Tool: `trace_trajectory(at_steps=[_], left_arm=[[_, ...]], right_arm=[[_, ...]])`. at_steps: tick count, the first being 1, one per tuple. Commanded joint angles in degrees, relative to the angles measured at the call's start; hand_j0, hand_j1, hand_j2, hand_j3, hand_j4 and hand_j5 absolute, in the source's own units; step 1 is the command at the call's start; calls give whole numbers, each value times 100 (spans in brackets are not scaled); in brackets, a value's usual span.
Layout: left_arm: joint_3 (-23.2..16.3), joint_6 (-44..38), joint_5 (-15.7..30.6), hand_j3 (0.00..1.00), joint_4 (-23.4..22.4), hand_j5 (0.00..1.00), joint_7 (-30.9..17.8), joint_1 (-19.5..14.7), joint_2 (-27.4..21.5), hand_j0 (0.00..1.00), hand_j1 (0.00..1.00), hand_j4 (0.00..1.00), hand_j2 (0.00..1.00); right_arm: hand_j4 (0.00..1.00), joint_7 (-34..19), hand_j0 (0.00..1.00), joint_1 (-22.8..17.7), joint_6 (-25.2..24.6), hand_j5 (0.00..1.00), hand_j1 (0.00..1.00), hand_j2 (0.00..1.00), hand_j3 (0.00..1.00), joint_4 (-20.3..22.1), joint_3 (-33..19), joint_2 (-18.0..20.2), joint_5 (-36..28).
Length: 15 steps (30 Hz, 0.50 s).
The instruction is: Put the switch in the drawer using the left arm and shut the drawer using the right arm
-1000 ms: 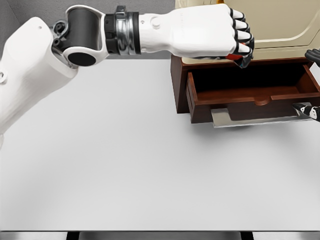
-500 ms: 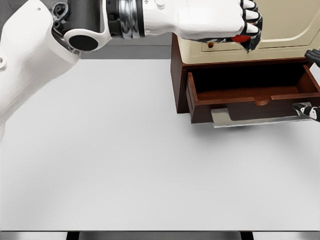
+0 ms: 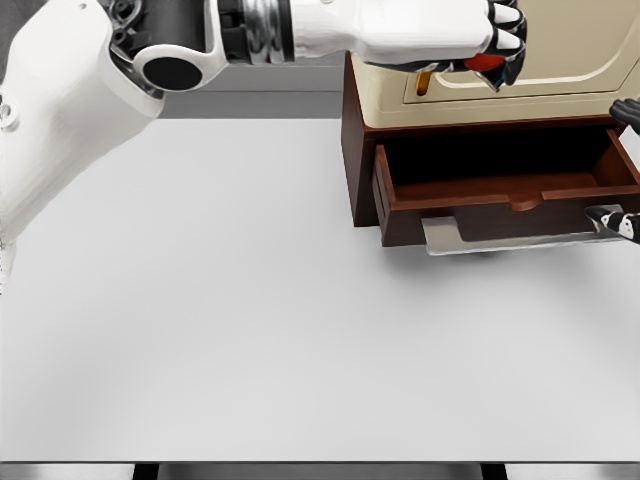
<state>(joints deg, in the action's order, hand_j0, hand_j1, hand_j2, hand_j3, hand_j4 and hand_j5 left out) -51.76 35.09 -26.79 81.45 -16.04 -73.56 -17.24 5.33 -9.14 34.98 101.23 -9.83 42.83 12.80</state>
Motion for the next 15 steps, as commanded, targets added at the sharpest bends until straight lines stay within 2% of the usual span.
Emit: trace_trajectory(at_steps=[1, 15], left_arm=[[8, -9, 24, 59, -59, 59, 4, 0, 54, 59, 59, 59, 59], [8, -9, 16, 63, -367, 63, 4, -53, 239, 63, 63, 63, 63]], right_arm=[[100, 3, 100, 0, 2, 100, 100, 100, 100, 2, -1, 6, -32], [100, 3, 100, -53, 2, 100, 100, 100, 100, 2, -71, 6, -32]])
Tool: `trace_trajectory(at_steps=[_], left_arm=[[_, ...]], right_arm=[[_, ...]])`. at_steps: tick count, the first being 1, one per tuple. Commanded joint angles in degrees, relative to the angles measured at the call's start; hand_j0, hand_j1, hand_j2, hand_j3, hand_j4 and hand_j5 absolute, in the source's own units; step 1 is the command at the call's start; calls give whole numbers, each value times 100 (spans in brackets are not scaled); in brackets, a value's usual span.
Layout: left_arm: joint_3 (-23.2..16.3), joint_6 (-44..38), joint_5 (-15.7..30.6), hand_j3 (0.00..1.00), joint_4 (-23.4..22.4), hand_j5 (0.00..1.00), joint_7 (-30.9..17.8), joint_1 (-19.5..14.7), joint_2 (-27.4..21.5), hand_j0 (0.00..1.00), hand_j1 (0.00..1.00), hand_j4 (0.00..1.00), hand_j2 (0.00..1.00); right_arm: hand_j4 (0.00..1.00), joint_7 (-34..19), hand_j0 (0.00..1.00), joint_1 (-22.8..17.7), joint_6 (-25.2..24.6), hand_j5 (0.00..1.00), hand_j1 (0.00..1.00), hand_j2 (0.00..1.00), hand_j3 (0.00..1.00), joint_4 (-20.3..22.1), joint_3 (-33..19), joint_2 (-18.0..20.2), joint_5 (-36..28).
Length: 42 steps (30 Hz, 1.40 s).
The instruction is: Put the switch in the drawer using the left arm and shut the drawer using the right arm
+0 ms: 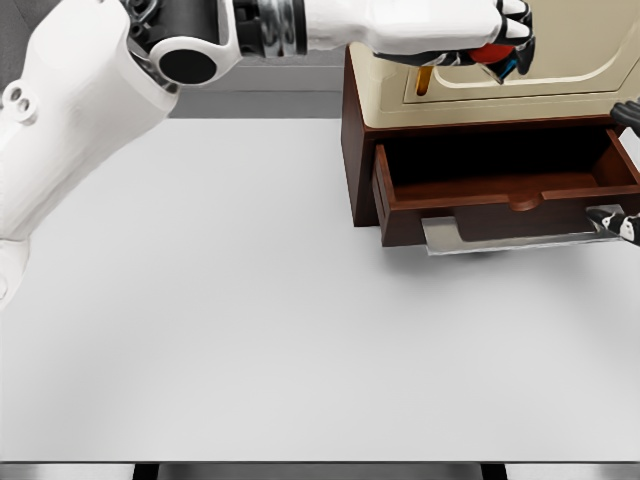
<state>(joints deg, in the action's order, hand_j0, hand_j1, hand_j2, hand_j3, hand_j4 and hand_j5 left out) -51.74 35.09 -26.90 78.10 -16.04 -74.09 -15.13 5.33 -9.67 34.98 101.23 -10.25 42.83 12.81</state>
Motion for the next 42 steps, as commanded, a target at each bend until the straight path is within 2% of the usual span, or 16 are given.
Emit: trace_trajectory(at_steps=[1, 3, 5, 19, 26, 29, 36, 42], left_arm=[[6, -9, 35, 69, -31, 69, 4, 0, 28, 69, 69, 69, 69], [15, -9, 35, 90, -31, 90, 22, -9, 37, 90, 90, 90, 90], [15, -9, 44, 100, -31, 100, 30, -9, 37, 100, 100, 100, 100], [6, -9, 62, 100, 48, 100, 48, -70, 133, 100, 100, 100, 100], [-11, -9, 396, 100, 311, 100, 48, -53, 72, 100, 100, 100, 100], [-29, -9, 369, 100, 716, 100, 39, -26, -60, 100, 100, 100, 100], [-213, -9, 326, 100, 760, 100, 4, 62, -420, 100, 100, 100, 100], [-328, -9, 246, 100, 909, 100, -5, 272, -1009, 100, 100, 100, 100]], right_arm=[[100, 3, 100, 0, 2, 100, 100, 100, 100, 2, -29, 6, -33], [100, 3, 100, 0, 2, 100, 100, 100, 100, 2, -38, 6, -33], [100, 3, 100, 0, 2, 100, 100, 100, 100, 2, -38, 6, -33], [100, 3, 100, -9, 2, 100, 100, 100, 100, 2, -29, 6, -33], [100, 3, 100, -9, 2, 100, 100, 100, 100, 2, -21, -11, -33], [100, -23, 100, -53, 2, 100, 100, 100, 100, 2, -21, 24, -24], [100, -58, 100, -185, 2, 100, 100, 100, 100, 2, -91, 138, 20], [100, -85, 100, -149, 2, 100, 100, 100, 100, 2, -73, 138, 38]])
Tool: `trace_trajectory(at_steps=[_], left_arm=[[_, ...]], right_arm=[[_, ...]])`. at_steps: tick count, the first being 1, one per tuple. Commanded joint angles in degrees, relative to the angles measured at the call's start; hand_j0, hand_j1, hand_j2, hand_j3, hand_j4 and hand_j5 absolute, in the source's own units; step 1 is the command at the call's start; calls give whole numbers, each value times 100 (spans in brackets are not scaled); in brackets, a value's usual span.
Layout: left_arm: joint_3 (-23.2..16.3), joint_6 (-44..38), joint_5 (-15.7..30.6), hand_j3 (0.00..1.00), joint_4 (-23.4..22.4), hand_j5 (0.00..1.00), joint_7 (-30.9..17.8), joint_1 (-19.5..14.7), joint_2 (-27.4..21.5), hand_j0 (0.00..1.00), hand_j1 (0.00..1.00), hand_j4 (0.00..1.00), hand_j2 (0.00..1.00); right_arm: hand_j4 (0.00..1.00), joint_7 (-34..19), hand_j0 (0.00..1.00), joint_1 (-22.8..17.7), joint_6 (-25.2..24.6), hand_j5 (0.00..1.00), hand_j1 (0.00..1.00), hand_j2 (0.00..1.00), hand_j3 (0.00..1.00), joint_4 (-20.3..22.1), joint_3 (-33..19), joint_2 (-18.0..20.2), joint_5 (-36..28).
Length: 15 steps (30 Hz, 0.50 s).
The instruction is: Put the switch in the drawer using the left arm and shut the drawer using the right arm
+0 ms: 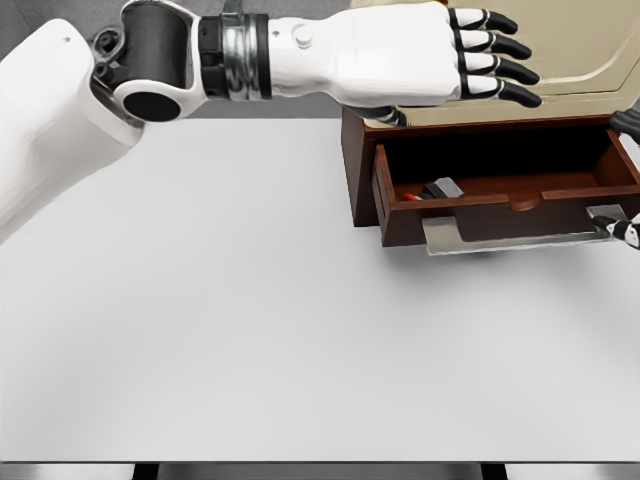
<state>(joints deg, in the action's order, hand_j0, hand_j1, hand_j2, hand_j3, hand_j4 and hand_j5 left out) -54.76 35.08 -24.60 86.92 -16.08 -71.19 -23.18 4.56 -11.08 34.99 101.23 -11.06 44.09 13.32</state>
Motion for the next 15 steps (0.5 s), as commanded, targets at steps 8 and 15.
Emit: trace_trajectory(at_steps=[8, 15], left_arm=[[-132, -8, 78, 100, 256, 100, 17, 123, -1232, 100, 100, 100, 100], [-123, -8, 281, 100, 379, 100, 26, 281, -2287, 100, 100, 100, 100]], right_arm=[[100, -8, 100, 79, 1, 100, 100, 100, 100, -51, -2, 3, 74], [100, -8, 100, 150, 1, 100, 100, 100, 100, -446, 95, 126, 110]])
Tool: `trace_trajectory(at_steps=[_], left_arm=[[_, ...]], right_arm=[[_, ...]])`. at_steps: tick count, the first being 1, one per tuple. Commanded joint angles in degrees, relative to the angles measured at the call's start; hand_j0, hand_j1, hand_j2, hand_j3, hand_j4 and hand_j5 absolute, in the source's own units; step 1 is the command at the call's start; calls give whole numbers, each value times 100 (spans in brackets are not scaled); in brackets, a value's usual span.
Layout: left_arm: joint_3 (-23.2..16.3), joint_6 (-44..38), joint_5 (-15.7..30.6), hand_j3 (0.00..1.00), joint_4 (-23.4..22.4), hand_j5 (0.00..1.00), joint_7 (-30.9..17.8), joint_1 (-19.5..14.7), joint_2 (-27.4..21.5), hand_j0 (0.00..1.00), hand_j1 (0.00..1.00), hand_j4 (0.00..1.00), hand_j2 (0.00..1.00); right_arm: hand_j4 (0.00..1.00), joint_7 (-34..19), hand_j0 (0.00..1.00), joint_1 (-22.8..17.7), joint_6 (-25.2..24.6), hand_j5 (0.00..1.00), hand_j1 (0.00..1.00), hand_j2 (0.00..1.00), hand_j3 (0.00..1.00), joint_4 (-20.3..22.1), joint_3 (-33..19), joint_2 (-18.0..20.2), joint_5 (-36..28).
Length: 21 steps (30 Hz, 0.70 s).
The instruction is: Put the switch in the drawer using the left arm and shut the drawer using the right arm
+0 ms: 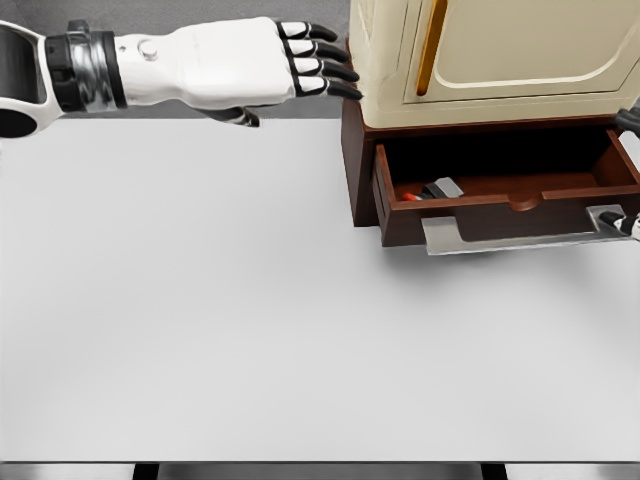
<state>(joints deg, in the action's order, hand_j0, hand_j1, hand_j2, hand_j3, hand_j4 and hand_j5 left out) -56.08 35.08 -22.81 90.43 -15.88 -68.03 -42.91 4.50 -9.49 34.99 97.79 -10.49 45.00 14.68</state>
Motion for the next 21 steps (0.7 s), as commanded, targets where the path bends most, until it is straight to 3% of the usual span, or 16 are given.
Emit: trace_trajectory(at_steps=[1, 6, 13, 21], left_arm=[[9, -8, 128, 100, 28, 100, 6, 0, -455, 100, 100, 100, 100], [9, -8, 225, 100, 19, 100, 6, 114, -1000, 100, 100, 100, 100], [62, -8, 234, 100, -60, 100, 6, 852, -1483, 100, 100, 100, 100], [150, -8, 278, 100, -78, 100, 15, 1081, -1941, 100, 100, 100, 100]], right_arm=[[100, -2, 100, 9, 1, 100, 100, 100, 100, -164, 73, 35, -17], [100, -2, 100, 316, 1, 100, 100, 100, 100, -226, 372, 27, 44], [100, -2, 100, 562, 1, 100, 100, 100, 100, -226, 618, 0, 132], [100, -2, 100, 888, 1, 100, 100, 100, 100, -234, 785, -44, 158]])
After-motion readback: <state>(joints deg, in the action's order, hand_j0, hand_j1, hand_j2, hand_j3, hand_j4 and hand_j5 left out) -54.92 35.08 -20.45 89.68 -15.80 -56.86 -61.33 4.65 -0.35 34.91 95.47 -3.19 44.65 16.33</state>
